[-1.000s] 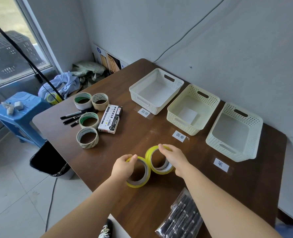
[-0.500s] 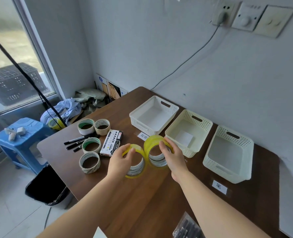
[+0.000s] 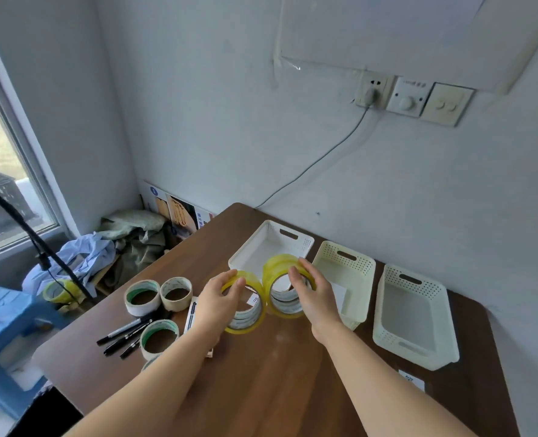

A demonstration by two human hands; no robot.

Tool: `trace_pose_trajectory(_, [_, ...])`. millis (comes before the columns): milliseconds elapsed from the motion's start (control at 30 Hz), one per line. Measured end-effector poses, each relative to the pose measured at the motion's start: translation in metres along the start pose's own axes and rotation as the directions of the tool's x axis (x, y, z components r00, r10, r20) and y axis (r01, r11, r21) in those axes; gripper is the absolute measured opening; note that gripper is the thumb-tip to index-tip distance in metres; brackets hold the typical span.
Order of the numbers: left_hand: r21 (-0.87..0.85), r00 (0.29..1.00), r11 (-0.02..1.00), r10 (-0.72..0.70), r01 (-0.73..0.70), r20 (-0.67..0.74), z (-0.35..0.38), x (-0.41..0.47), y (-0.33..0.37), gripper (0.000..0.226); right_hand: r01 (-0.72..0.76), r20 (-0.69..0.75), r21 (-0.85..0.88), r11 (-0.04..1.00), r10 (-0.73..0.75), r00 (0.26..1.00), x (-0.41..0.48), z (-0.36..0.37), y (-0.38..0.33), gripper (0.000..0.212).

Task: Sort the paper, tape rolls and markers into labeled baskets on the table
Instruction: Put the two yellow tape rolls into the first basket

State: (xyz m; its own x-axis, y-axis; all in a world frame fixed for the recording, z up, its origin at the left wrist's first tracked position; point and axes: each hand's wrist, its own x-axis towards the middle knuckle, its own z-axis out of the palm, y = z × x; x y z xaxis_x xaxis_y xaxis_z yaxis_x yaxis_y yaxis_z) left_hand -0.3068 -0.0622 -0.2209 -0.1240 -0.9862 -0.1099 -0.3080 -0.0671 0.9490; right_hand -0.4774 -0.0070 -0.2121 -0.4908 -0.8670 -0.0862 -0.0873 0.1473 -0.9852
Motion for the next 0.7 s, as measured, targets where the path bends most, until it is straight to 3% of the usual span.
trace_pose_trajectory(367, [-0.043,0.996,0.999,-0.01,0.014,0.094,0.009,0.072,0.013,0.044,0.032,-0.094,-0.064,0.997,-0.038,0.995,0.057,0.012,-0.022,0.049])
trace_pose_trajectory(700, [-0.079,0.996,0.993,-0.084,0.087,0.042,0.055,0.128,0.02,0.043,0.004,-0.05,-0.152,0.988,-0.011,0.999,0.141,-0.004,-0.02,0.05])
